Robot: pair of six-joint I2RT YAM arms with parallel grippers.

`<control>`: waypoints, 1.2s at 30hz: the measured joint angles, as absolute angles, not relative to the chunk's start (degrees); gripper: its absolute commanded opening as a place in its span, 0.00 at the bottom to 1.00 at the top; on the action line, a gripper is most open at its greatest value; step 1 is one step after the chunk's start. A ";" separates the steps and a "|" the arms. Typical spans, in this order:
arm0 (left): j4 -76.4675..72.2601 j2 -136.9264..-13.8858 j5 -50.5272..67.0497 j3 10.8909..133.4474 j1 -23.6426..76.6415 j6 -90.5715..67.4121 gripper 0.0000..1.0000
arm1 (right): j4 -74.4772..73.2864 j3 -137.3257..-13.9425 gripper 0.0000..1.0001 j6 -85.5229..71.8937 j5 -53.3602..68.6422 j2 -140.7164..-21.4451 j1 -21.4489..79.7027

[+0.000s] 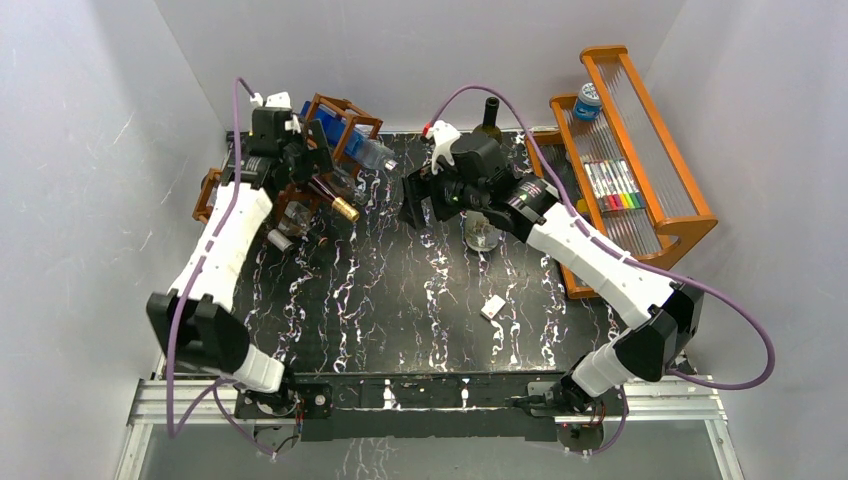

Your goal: Take the wine bottle off the wine rack

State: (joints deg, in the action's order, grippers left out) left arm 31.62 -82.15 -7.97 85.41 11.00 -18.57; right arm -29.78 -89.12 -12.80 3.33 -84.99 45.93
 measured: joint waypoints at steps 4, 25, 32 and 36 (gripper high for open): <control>31.75 -91.26 -11.46 92.29 9.43 -17.61 0.88 | -29.85 -89.10 0.98 -13.02 3.42 -85.62 46.92; 29.56 -104.09 -19.68 101.25 7.81 -12.08 0.31 | -29.85 -85.45 0.98 -13.54 2.98 -86.24 49.63; 26.63 -98.19 -17.87 93.71 7.77 -10.87 0.32 | -29.80 -88.23 0.98 -13.56 0.64 -92.66 50.68; 27.62 -94.24 -16.64 90.19 7.88 -9.87 0.50 | -30.00 -90.45 0.98 -13.54 -2.44 -96.42 50.81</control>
State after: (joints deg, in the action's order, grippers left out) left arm 27.62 -94.24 -16.64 90.19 7.88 -9.87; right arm -30.00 -90.45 -13.54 -2.44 -96.42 50.81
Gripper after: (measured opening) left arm 0.382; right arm 0.981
